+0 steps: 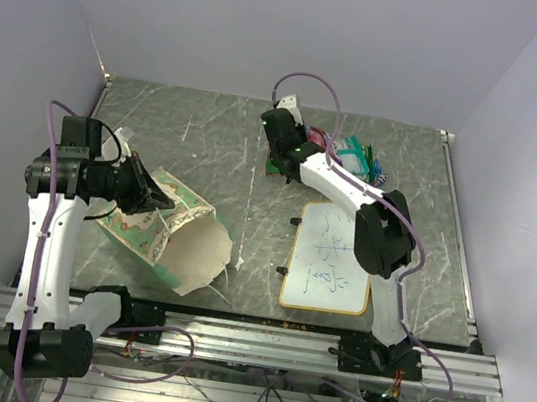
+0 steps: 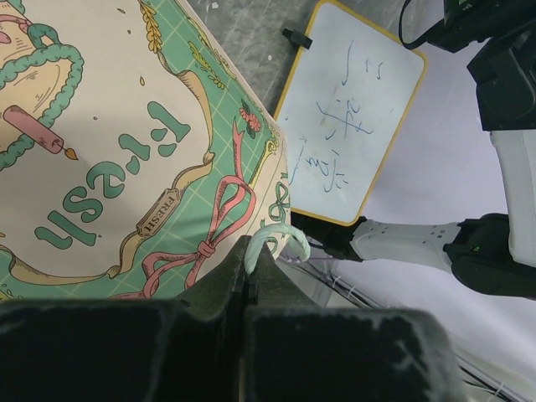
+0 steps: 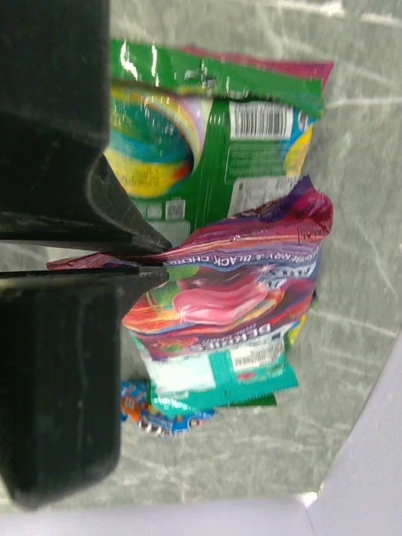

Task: Take the snacks out of the paper bag
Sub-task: Place the snack at the center of the board.

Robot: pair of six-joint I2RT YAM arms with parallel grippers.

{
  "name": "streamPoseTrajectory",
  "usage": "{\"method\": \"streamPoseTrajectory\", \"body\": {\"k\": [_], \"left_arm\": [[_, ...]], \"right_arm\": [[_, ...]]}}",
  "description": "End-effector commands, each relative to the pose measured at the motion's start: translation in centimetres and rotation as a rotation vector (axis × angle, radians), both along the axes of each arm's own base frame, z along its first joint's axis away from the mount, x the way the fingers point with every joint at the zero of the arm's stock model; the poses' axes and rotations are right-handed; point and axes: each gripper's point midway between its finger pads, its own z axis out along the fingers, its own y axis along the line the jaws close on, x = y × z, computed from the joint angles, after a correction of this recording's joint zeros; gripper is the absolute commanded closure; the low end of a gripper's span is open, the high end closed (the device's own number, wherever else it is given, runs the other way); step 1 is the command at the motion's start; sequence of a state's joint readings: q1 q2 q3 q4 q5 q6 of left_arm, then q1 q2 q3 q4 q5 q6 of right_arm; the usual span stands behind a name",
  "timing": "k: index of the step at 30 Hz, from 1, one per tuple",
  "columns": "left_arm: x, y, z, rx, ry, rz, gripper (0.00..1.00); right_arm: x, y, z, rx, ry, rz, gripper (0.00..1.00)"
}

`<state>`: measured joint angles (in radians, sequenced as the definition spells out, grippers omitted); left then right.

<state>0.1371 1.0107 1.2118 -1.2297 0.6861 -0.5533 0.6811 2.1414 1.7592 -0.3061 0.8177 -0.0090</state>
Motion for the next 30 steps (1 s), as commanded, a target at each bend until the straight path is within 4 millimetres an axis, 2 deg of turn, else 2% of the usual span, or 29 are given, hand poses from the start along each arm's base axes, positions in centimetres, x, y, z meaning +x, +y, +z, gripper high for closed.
{"method": "streamPoseTrajectory", "body": {"k": [1,4,6,8,10,12,14,17,22,27,30], "left_arm": [[-0.6,-0.5,1.3,-0.01,-0.045,-0.036,0.93],[-0.8,-0.5,1.3,-0.01,-0.044,-0.041,0.93],[-0.9,-0.5,1.4,-0.01,-0.048,-0.044,0.93],[-0.8,-0.6,1.5,-0.011,-0.053,-0.047,0.93],[-0.6,-0.6,1.8,-0.016,-0.065,-0.047,0.93],[-0.1,-0.6,2.0,-0.024,-0.081,-0.041,0.93],[0.4,-0.8,2.1,-0.041,-0.092,-0.035,0.93],[0.9,-0.9,2.1,-0.057,-0.101,-0.022,0.93],[1.2,-0.8,2.0,-0.066,-0.1,0.0,0.93],[0.5,-0.6,2.0,-0.046,-0.092,0.019,0.93],[-0.4,-0.4,1.8,-0.024,-0.092,0.032,0.93]], "right_arm": [[0.1,2.3,-1.0,0.113,0.024,-0.006,0.85],[0.5,3.7,-0.2,0.177,0.039,0.014,0.74],[0.3,5.2,1.0,0.259,0.071,0.047,0.55],[-0.4,6.3,3.8,0.347,0.088,0.077,0.4],[-1.6,7.5,7.8,0.451,0.084,0.16,0.35],[-3.7,8.9,11.2,0.552,0.077,0.308,0.33],[-6.4,9.7,13.2,0.62,0.06,0.464,0.34],[-11.0,9.3,13.5,0.659,0.053,0.649,0.34],[-18.7,9.6,12.4,0.645,0.12,0.911,0.34],[-28.0,12.3,11.0,0.519,0.091,1.306,0.33],[-33.6,14.0,9.2,0.443,0.064,1.581,0.33]]}}
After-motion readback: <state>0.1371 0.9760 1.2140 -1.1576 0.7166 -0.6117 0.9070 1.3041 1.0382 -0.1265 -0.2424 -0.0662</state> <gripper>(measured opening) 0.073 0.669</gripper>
